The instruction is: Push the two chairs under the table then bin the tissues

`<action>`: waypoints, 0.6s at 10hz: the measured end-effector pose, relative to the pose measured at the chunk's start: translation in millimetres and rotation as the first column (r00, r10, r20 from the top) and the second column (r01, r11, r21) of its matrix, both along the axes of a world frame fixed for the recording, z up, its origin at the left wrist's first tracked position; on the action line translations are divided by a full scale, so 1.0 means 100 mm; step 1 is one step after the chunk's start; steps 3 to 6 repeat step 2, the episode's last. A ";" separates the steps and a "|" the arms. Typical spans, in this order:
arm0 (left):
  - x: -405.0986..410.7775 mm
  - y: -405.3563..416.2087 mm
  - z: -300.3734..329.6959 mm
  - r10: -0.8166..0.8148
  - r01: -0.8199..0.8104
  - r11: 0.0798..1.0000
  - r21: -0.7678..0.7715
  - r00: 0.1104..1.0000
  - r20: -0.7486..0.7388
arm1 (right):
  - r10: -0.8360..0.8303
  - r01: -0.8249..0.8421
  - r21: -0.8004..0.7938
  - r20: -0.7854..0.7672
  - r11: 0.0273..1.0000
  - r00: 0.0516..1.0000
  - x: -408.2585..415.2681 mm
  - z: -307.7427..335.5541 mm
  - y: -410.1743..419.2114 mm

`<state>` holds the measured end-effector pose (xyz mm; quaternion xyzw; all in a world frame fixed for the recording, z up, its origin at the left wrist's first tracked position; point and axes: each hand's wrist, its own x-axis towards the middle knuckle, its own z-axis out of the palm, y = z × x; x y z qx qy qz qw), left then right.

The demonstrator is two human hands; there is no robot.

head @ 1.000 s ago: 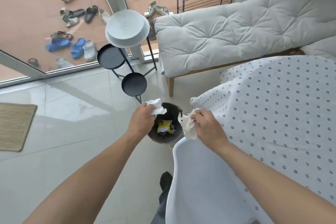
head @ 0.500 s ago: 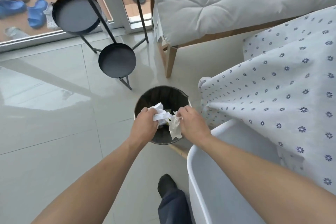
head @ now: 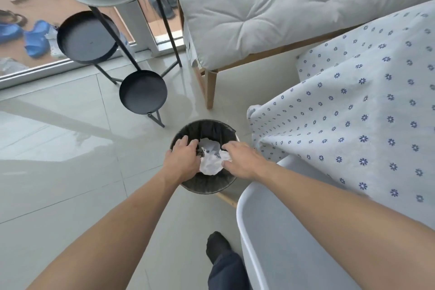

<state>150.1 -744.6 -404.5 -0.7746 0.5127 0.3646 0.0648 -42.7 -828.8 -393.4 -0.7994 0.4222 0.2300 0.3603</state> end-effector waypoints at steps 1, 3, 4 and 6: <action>-0.01 0.06 0.21 -0.041 0.040 0.999 0.012 0.997 0.068 | 0.024 -0.022 -0.050 0.036 0.999 0.999 -0.03 0.22 0.05; -0.08 0.19 0.47 -0.071 0.070 0.997 0.014 0.993 0.091 | 0.043 -0.039 -0.072 0.058 0.997 0.997 -0.08 0.48 0.13; -0.08 0.19 0.47 -0.071 0.070 0.997 0.014 0.993 0.091 | 0.043 -0.039 -0.072 0.058 0.997 0.997 -0.08 0.48 0.13; -0.08 0.19 0.47 -0.071 0.070 0.997 0.014 0.993 0.091 | 0.043 -0.039 -0.072 0.058 0.997 0.997 -0.08 0.48 0.13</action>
